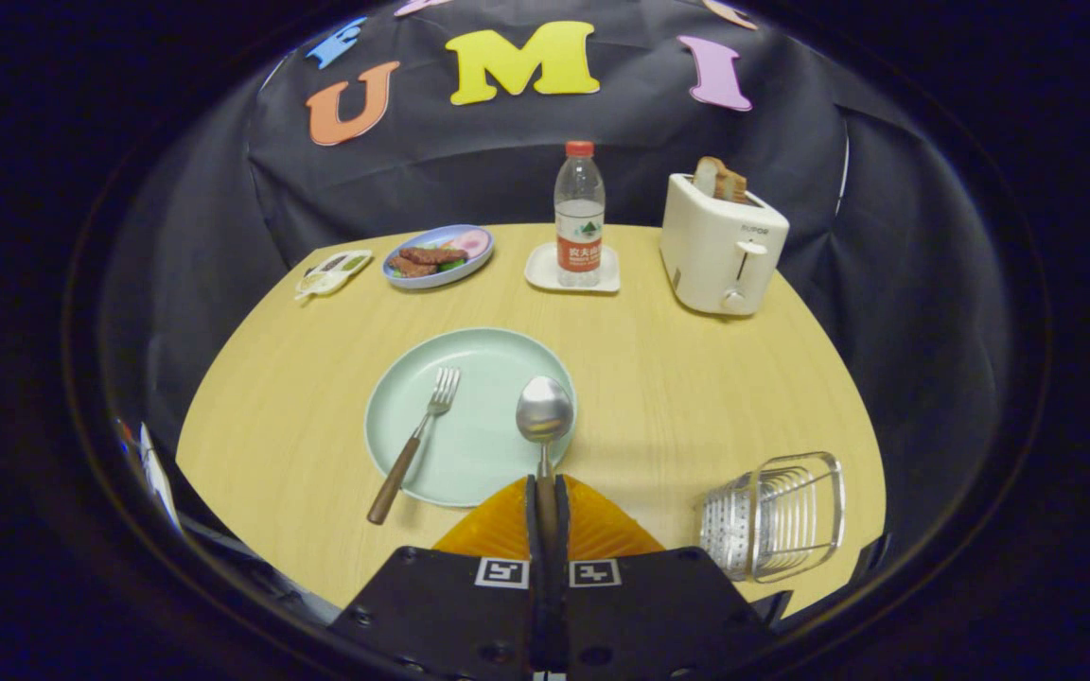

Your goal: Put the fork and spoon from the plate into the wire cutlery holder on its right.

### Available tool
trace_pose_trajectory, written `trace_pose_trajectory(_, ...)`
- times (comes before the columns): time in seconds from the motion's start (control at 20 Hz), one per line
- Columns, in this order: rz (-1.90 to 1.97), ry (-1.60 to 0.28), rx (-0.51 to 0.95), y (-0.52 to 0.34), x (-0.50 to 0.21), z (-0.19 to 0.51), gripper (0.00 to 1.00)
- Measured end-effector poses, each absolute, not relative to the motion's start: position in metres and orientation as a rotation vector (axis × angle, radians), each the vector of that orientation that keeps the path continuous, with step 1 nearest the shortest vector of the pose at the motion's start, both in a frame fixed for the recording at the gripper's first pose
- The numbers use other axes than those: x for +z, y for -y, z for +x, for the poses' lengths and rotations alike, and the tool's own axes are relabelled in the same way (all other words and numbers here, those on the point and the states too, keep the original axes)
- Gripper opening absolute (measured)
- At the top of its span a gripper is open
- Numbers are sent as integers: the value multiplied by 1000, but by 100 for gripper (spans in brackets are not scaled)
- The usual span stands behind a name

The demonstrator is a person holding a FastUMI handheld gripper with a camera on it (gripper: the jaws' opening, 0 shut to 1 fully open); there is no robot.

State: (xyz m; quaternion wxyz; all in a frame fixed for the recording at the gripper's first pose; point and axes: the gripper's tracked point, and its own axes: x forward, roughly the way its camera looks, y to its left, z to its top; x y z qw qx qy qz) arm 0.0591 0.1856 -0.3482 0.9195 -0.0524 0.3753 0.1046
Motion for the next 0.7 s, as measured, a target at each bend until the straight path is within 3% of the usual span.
trace_pose_trajectory(0.7,-41,-738,75,-40,-311,21,1)
